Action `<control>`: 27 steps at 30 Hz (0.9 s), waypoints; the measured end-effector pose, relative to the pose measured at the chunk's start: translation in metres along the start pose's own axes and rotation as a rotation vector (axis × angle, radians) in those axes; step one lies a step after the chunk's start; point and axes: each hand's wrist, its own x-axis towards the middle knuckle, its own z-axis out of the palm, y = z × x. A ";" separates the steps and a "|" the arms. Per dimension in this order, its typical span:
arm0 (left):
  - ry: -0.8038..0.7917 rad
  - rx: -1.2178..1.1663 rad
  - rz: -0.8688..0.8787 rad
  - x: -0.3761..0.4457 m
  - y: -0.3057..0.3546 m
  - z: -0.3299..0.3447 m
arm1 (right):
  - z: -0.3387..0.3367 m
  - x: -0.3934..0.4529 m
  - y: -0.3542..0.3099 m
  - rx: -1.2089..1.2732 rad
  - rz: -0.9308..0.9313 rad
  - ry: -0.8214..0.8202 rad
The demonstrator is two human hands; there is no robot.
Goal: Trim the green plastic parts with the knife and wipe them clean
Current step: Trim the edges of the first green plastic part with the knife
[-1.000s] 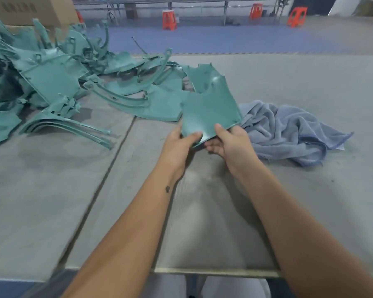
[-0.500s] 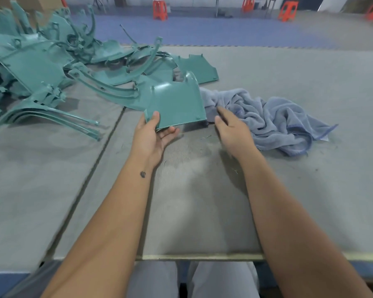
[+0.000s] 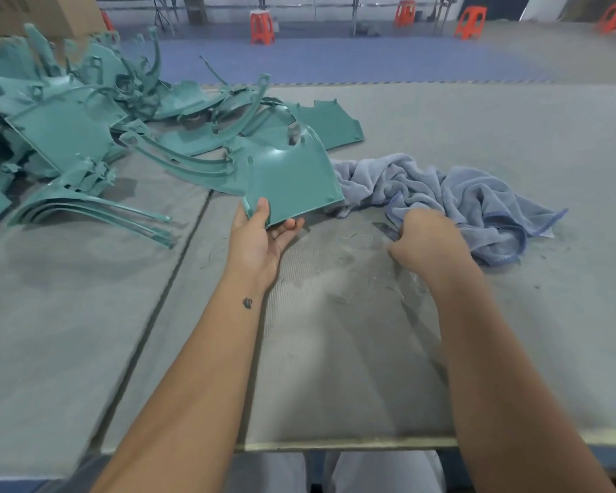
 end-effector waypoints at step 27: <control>-0.032 0.081 -0.012 0.001 -0.003 0.006 | 0.024 -0.009 -0.075 1.720 -0.030 -0.484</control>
